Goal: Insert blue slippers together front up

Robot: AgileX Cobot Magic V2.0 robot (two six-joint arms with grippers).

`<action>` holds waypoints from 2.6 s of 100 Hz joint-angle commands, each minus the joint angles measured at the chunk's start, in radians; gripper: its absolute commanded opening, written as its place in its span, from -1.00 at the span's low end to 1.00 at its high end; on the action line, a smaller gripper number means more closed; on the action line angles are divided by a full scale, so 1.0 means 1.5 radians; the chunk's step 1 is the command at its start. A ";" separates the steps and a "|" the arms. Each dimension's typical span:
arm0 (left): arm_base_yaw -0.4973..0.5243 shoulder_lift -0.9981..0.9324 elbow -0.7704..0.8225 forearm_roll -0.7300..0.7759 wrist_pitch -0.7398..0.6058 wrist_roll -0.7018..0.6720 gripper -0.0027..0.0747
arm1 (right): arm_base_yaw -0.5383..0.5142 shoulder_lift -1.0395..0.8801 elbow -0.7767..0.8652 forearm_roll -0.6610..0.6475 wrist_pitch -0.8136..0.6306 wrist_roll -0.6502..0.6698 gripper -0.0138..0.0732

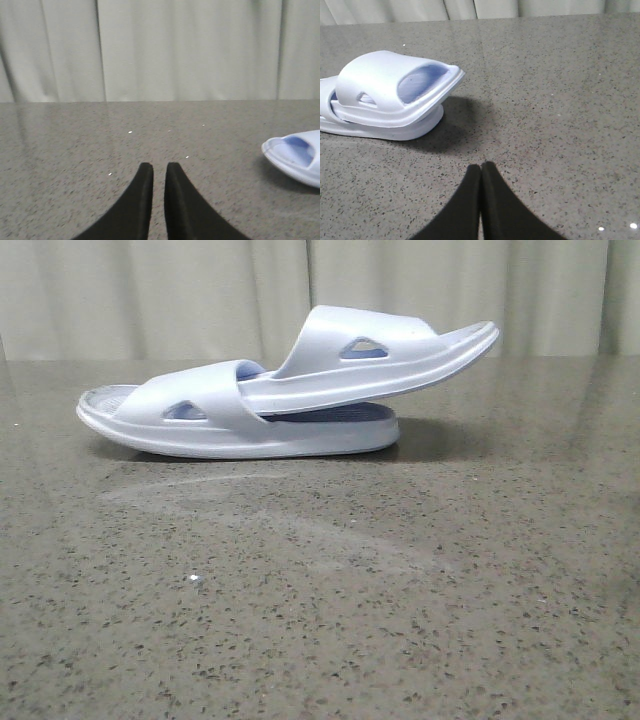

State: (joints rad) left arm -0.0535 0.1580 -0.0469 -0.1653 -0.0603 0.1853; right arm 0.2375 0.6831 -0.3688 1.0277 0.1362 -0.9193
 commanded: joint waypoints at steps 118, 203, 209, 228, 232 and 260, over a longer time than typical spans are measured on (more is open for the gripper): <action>0.059 -0.128 0.040 0.037 0.106 -0.023 -0.89 | 0.002 -0.005 -0.016 0.009 -0.026 -0.008 -0.87; 0.059 -0.128 0.040 0.037 0.106 -0.023 -0.89 | -0.092 -0.338 0.188 -0.692 -0.128 0.631 -0.87; 0.059 -0.128 0.040 0.037 0.106 -0.023 -0.89 | -0.105 -0.388 0.215 -0.702 -0.114 0.633 -0.87; 0.059 -0.128 0.040 0.037 0.105 -0.023 -0.89 | -0.158 -0.477 0.267 -0.695 -0.071 0.633 -0.87; 0.059 -0.128 0.040 0.037 0.105 -0.023 -0.89 | -0.167 -0.474 0.267 -0.696 -0.071 0.633 -0.87; 0.059 -0.128 0.040 0.037 0.105 -0.023 -0.89 | -0.204 -0.476 0.268 -0.701 -0.057 0.633 -0.87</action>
State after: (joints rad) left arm 0.0325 -0.0043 0.0029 -0.1010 0.1701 0.1602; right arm -0.0590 -0.0093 0.0105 -0.0055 0.1086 0.0289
